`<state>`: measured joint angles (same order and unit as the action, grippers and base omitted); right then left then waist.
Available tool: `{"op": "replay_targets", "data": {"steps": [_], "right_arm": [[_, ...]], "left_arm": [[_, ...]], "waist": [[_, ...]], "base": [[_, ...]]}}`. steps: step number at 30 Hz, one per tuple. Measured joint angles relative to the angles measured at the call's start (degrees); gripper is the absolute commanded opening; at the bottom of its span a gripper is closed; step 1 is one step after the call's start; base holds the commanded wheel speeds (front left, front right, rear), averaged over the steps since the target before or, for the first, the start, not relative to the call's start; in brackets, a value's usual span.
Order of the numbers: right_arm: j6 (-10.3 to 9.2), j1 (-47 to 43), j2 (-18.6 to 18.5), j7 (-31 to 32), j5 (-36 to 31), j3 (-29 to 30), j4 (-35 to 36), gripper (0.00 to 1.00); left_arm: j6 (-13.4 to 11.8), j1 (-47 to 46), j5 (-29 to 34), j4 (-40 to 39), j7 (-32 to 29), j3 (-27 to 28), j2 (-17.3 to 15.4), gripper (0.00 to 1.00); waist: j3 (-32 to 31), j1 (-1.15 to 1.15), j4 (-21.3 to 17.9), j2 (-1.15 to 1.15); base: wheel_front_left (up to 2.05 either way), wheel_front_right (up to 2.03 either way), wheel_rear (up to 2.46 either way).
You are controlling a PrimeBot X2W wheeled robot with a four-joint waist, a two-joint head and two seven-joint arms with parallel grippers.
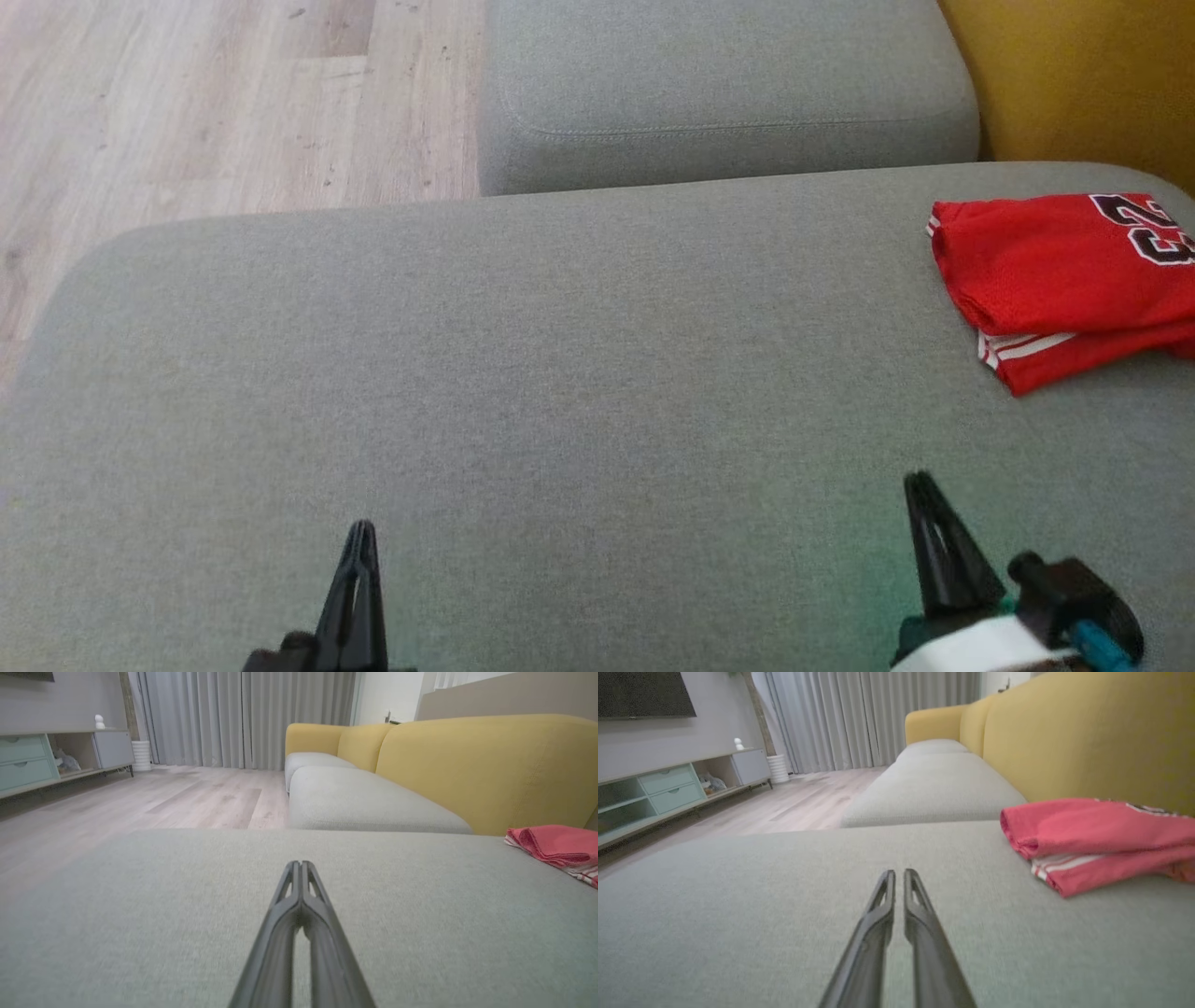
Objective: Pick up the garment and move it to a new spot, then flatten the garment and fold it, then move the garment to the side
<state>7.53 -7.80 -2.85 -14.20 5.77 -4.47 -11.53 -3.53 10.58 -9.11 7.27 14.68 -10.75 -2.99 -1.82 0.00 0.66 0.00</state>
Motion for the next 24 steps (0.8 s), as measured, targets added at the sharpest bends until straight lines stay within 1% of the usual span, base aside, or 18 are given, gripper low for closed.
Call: {"op": "replay_targets", "data": {"steps": [7,18,24], "right_arm": [[0.00,-0.9,0.0,0.6,4.7,0.0,-0.5,0.00],[0.00,0.1,-0.1,2.2,13.5,0.6,-0.9,0.00],[0.00,0.3,-0.1,3.1,17.9,0.9,-1.1,0.00]], "left_arm": [[0.1,0.8,-4.7,0.4,-0.7,0.1,-0.1,0.00],[1.5,-0.3,-13.2,1.6,-2.4,0.9,-0.3,0.00],[1.9,-1.3,-17.4,1.9,-3.1,1.3,-0.3,0.00]], "waist": [[0.1,0.00,0.0,0.00],[0.3,0.00,-0.1,0.00],[0.4,0.00,-0.1,0.00]], "base": [[0.00,0.00,0.00],[0.00,0.00,0.00],[0.00,0.00,0.00]]}}
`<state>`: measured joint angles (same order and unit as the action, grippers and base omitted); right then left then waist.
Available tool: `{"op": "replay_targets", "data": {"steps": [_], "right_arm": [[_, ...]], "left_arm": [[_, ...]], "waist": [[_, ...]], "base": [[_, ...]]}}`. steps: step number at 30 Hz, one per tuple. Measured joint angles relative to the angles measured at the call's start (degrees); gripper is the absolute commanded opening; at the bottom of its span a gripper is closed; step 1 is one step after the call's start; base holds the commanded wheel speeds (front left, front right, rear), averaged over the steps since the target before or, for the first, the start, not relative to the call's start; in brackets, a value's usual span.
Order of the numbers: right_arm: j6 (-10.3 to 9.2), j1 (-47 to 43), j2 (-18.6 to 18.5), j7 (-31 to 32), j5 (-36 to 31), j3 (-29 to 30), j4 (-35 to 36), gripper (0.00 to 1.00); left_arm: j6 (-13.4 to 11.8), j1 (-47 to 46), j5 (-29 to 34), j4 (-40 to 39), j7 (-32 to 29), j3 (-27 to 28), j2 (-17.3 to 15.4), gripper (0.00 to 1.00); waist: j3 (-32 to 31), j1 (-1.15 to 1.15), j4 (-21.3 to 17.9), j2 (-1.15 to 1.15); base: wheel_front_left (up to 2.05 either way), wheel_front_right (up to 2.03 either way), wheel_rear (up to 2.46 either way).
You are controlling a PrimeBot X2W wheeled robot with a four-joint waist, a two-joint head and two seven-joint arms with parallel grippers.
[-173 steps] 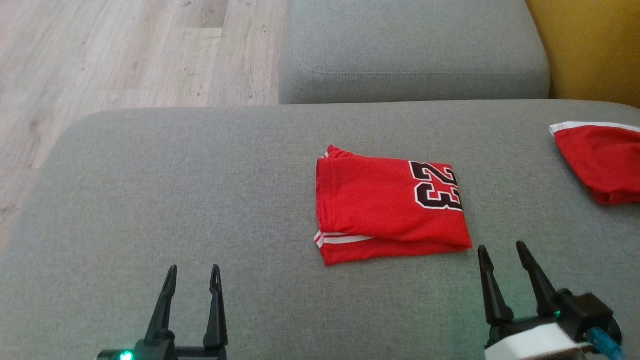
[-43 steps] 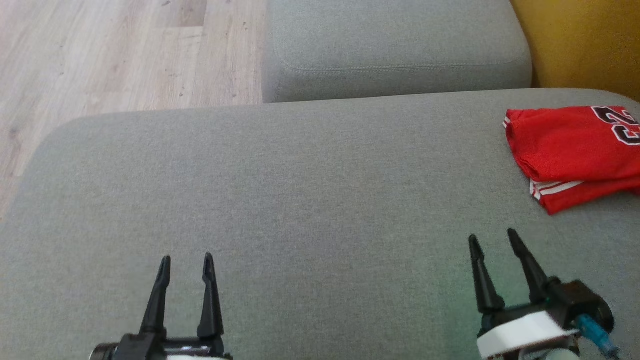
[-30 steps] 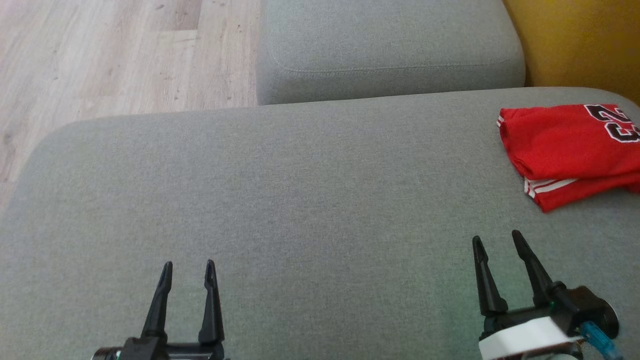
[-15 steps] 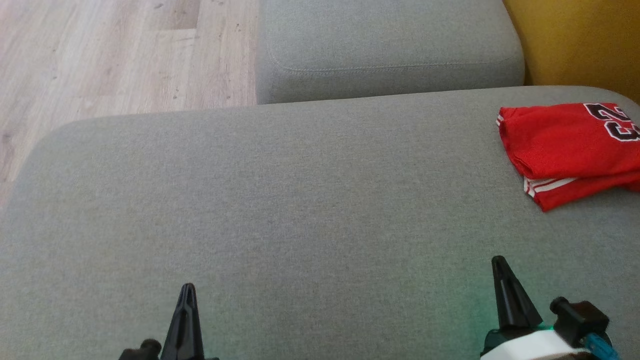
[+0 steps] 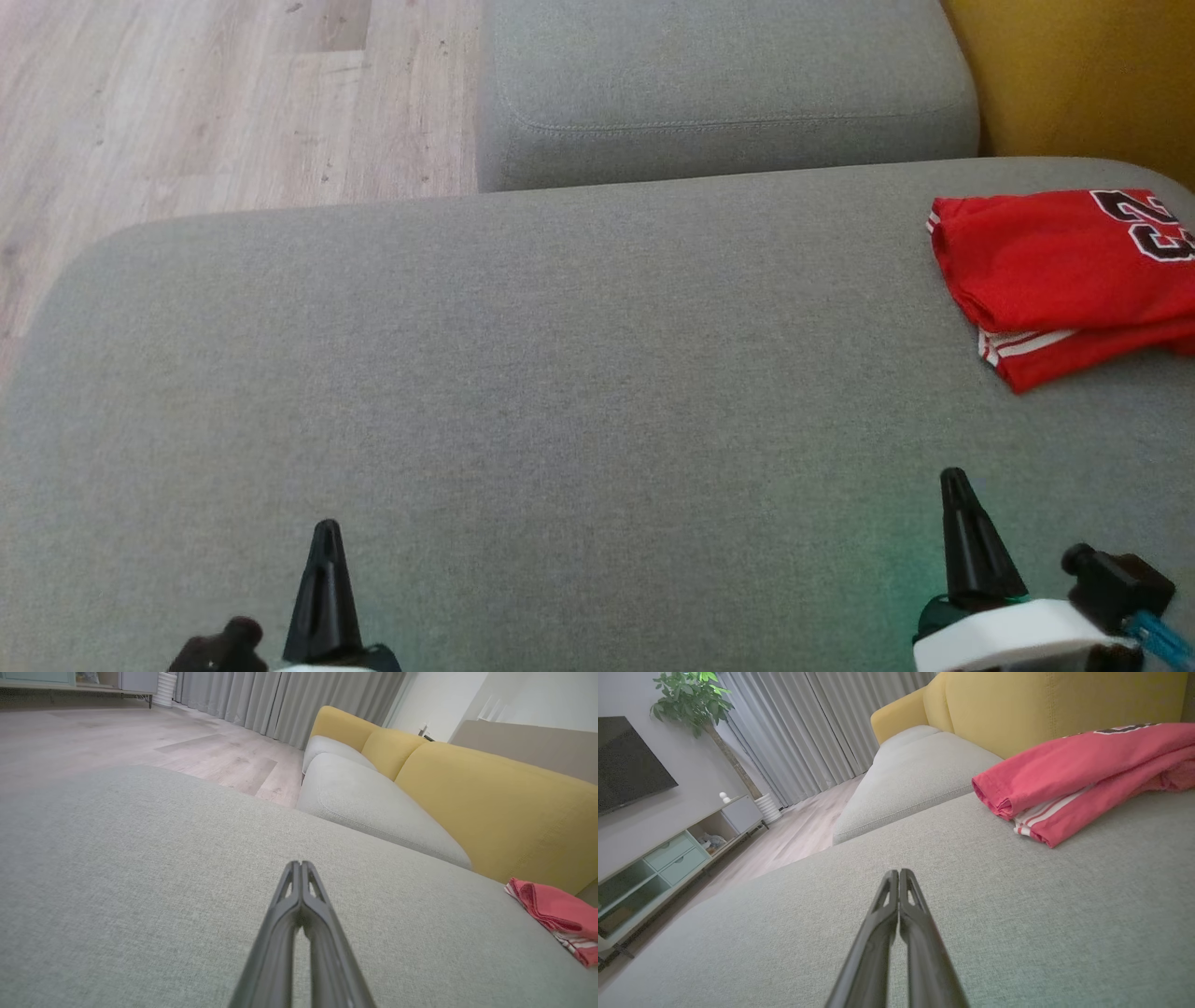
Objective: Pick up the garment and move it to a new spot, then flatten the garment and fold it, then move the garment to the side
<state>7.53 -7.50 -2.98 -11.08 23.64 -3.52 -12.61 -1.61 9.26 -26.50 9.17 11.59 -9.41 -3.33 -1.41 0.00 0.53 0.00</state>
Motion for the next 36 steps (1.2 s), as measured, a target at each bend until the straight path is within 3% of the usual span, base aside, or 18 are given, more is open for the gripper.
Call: {"op": "replay_targets", "data": {"steps": [36], "right_arm": [[0.00,3.6,-0.3,4.9,24.7,2.5,-0.9,0.00]], "left_arm": [[3.2,-3.6,-23.9,2.1,-5.1,3.3,-0.5,0.00]], "waist": [[0.6,0.00,-0.2,0.00]], "base": [[0.00,0.00,0.00]]}}
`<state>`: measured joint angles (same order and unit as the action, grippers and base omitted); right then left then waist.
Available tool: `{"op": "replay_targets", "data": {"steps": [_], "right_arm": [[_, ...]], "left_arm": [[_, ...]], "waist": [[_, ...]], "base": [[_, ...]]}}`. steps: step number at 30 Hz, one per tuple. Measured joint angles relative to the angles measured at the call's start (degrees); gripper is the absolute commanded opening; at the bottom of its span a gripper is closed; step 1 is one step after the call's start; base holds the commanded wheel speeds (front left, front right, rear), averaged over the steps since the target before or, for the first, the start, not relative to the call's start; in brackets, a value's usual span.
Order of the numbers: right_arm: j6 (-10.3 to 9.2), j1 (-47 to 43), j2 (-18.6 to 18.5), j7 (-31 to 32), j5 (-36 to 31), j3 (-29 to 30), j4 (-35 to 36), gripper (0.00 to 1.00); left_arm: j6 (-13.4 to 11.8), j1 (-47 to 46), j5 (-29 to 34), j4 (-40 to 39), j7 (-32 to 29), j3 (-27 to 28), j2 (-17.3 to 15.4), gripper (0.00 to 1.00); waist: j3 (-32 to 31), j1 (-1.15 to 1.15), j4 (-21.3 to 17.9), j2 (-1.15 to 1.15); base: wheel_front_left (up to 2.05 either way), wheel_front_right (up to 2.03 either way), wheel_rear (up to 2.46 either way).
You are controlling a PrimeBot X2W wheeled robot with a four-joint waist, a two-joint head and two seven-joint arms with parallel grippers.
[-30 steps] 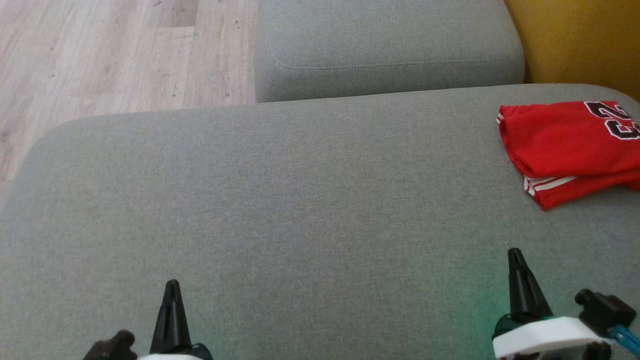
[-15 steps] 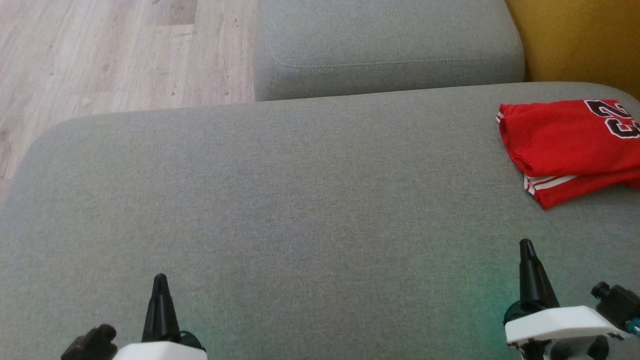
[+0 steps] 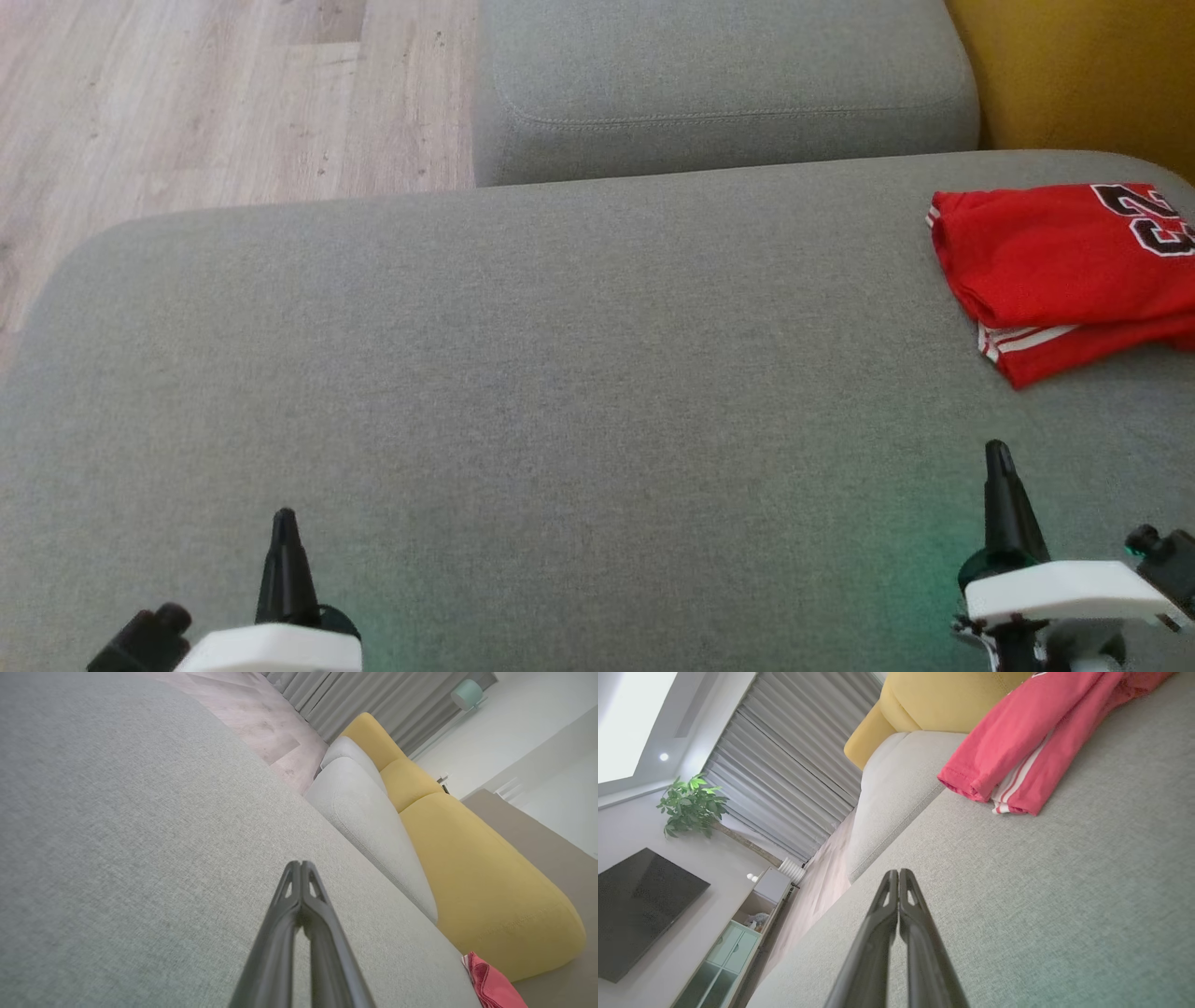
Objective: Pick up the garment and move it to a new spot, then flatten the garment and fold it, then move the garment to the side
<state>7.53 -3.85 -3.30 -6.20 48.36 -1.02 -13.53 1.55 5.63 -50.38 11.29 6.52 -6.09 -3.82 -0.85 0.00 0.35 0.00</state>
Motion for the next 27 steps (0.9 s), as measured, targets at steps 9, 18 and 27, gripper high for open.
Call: {"op": "replay_targets", "data": {"steps": [9,18,27], "right_arm": [[0.00,1.2,-0.1,1.7,6.9,1.0,-0.3,0.00],[0.00,1.7,-0.1,2.9,13.1,1.8,-0.7,0.00],[0.00,2.6,-0.1,4.4,19.3,2.7,-1.0,0.00]], "left_arm": [[0.7,-1.4,-6.7,0.6,-1.6,0.9,0.0,0.00],[1.5,-2.4,-12.7,1.3,-3.0,2.2,-0.1,0.00],[2.3,-3.6,-18.7,1.8,-4.5,3.1,-0.1,0.00]], "waist": [[0.2,0.00,-0.1,0.00],[0.3,0.00,-0.1,0.00],[0.4,0.00,-0.2,0.00]], "base": [[0.00,0.00,0.00],[0.00,0.00,0.00],[0.00,0.00,0.00]]}}
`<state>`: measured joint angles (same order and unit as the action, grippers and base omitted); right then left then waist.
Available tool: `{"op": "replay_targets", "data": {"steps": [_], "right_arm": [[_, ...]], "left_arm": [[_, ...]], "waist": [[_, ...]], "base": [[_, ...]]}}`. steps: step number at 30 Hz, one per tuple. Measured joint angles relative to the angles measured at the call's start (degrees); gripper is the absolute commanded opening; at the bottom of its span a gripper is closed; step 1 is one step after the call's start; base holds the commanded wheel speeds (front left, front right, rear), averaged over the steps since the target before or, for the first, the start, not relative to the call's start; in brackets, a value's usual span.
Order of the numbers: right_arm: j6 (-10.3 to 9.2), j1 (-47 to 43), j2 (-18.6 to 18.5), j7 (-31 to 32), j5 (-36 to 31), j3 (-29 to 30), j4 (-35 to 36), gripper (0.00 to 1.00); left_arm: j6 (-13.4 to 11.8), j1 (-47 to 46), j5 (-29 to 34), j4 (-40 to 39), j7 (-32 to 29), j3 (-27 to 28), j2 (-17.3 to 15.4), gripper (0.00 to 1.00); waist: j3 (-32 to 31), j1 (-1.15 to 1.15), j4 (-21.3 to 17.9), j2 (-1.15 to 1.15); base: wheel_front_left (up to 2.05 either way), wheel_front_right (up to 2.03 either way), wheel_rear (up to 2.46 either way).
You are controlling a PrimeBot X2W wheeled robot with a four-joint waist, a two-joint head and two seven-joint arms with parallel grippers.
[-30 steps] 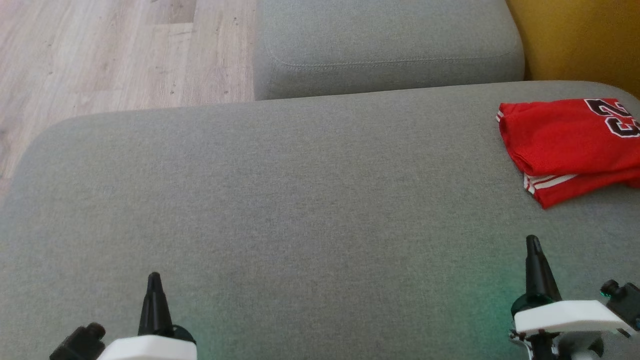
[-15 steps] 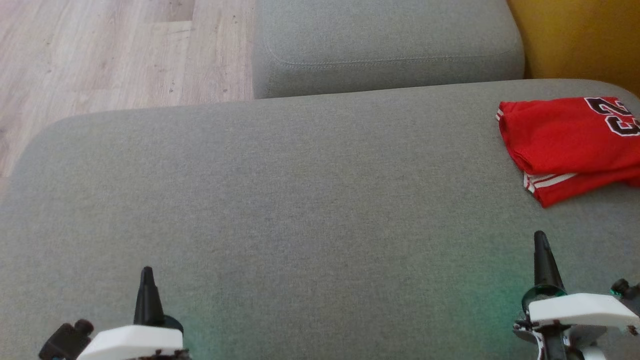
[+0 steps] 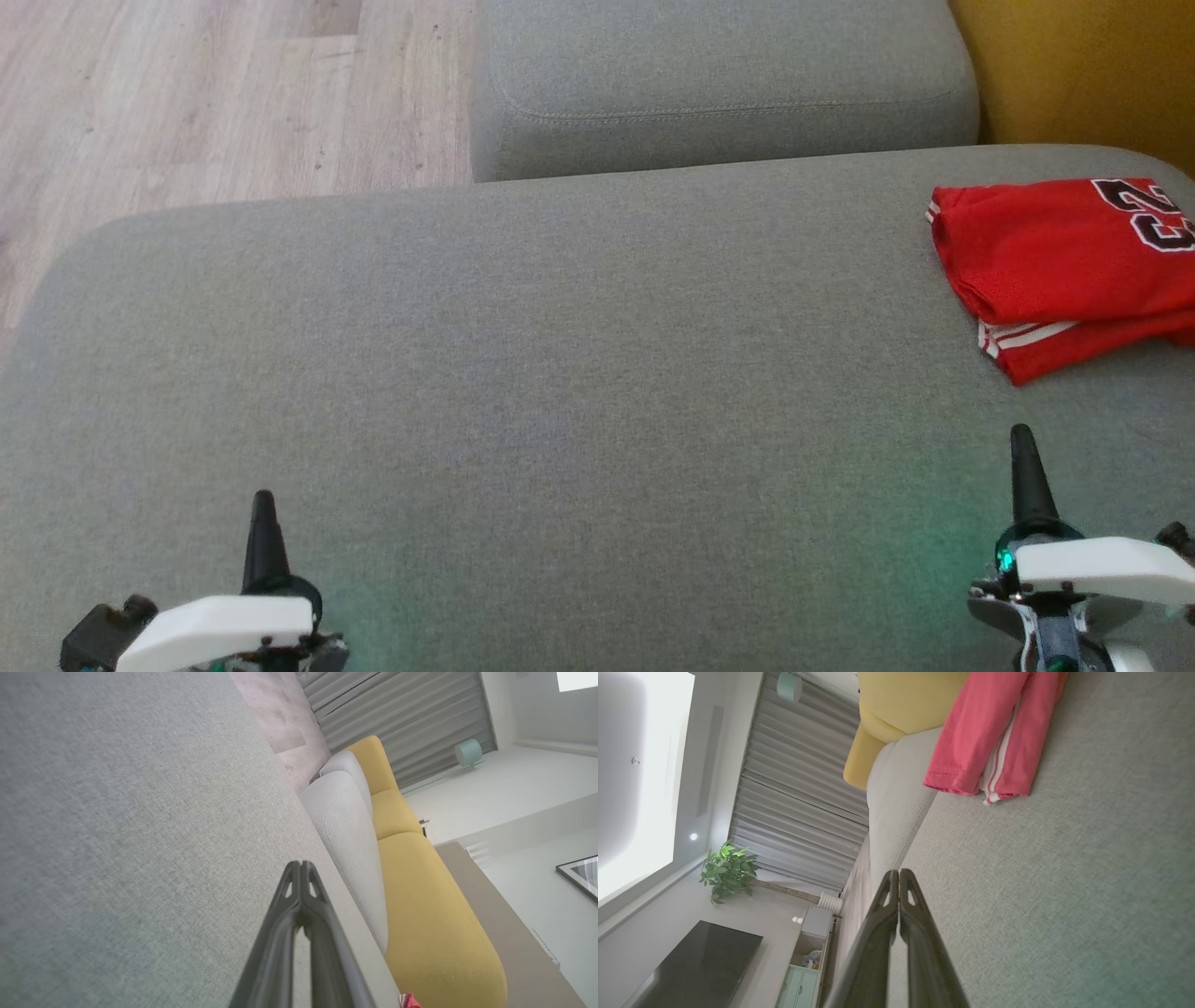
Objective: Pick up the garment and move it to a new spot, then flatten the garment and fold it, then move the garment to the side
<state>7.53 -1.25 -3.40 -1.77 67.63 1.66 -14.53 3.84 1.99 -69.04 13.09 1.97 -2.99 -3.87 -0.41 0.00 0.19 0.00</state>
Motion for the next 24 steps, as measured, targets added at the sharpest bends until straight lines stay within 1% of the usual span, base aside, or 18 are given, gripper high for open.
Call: {"op": "replay_targets", "data": {"steps": [24], "right_arm": [[0.00,2.3,0.0,3.9,15.7,2.4,-0.7,0.00]], "left_arm": [[1.8,-3.0,-15.1,1.5,-4.0,3.1,0.0,0.00]], "waist": [[0.4,0.00,-0.1,0.00]], "base": [[0.00,0.00,0.00]]}}
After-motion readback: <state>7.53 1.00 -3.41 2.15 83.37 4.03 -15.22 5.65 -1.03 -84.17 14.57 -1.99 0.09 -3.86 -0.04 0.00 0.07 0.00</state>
